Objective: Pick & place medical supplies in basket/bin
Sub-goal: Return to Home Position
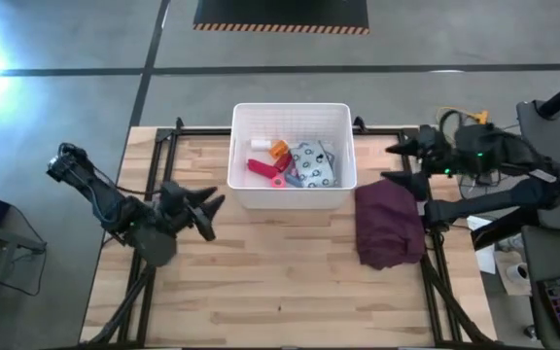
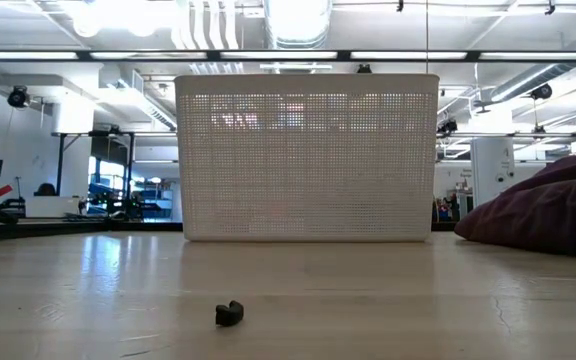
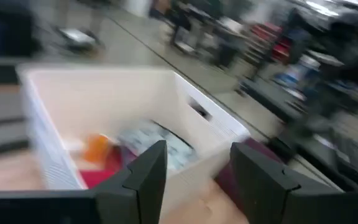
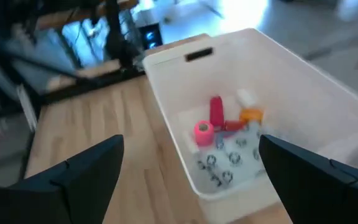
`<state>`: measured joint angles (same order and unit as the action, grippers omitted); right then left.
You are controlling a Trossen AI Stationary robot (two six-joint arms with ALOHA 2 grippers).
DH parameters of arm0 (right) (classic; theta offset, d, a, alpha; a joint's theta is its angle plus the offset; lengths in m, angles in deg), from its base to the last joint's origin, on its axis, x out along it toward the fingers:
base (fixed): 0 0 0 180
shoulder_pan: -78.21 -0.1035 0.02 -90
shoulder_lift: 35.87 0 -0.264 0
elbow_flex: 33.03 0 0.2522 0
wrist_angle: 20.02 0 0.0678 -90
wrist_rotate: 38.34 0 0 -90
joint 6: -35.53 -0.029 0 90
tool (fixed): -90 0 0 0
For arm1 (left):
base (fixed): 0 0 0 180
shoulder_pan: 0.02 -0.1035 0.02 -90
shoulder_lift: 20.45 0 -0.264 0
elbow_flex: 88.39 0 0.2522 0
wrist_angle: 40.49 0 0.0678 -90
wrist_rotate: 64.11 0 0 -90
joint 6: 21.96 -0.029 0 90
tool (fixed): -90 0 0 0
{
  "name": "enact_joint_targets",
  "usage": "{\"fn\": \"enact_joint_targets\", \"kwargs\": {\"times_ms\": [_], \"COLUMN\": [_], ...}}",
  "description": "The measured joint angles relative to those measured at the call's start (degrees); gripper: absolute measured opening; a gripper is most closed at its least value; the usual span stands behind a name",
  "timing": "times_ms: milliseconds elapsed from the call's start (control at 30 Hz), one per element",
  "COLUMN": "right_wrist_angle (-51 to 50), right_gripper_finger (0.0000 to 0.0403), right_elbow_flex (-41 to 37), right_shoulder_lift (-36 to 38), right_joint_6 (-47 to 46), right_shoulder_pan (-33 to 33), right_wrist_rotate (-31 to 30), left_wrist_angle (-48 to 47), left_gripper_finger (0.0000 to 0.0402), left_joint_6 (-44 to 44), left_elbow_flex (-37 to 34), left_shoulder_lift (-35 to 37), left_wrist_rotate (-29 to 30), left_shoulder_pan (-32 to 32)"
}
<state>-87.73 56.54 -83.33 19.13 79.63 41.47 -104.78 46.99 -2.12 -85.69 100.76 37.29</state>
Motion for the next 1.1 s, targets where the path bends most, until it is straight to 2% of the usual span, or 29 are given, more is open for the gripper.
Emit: {"fn": "enact_joint_targets", "kwargs": {"times_ms": [67,100,233,300,367,533,700,767,900,933,1000,1100], "right_wrist_angle": [-0.13,1.02,12.3,16.74,18.47,21.38,24.0,21.88,22.53,25.48,32.91,42.08], "right_gripper_finger": [0.0363,0.0363,0.0363,0.0363,0.0363,0.0363,0.0363,0.0363,0.0363,0.0363,0.0363,0.0363], "right_elbow_flex": [-1.4,-2.43,-8.73,-12.93,-17.47,-28.48,-34.84,-36.81,-42.22,-43.78,-46.64,-50.07], "right_shoulder_lift": [3.17,4.62,10.51,13.81,17.78,29.13,38.51,41.86,47.27,47.47,47.29,44.0], "right_joint_6": [-6.49,-6.48,0.83,2.28,0.7,-4.1,-4.17,-4.66,-10.2,-9.08,-5.59,-5.33], "right_shoulder_pan": [-0.03,-0.37,-1.74,-1.72,-1.67,-1.69,-1.67,-1.68,-1.65,-1.65,-1.69,-1.67], "right_wrist_rotate": [0.04,1.33,18.54,23.83,23.67,21.85,20.75,17.48,10.61,11.27,17.2,21.73], "left_wrist_angle": [16.22,25.89,63.04,75.63,82.94,85.8,85.9,85.95,85.9,85.97,87.05,89.11], "left_gripper_finger": [0.0147,0.0141,0.0115,0.0104,0.0095,0.0082,0.0081,0.0081,0.0081,0.008,0.0081,0.008], "left_joint_6": [-11.69,-18.14,-41.62,-49.38,-53.68,-51.31,-50.74,-50.75,-43.67,-45.66,-52.08,-54.33], "left_elbow_flex": [-7.17,-10.84,-24.72,-30.68,-35.9,-44.91,-49.94,-51.94,-54.67,-54.89,-55.31,-54.49], "left_shoulder_lift": [3.87,5.77,11.21,13.76,16.44,22.57,26.81,28.59,30.94,31.17,31.24,28.86], "left_wrist_rotate": [-5.51,-9.16,-20.45,-22.56,-22.44,-21.95,-21.96,-21.96,-23.85,-26.18,-32.84,-36.9], "left_shoulder_pan": [-0.32,-0.66,-1.54,-1.92,-2.11,-2.22,-2.22,-2.22,-2.07,-2.1,-2.86,-6.95]}}
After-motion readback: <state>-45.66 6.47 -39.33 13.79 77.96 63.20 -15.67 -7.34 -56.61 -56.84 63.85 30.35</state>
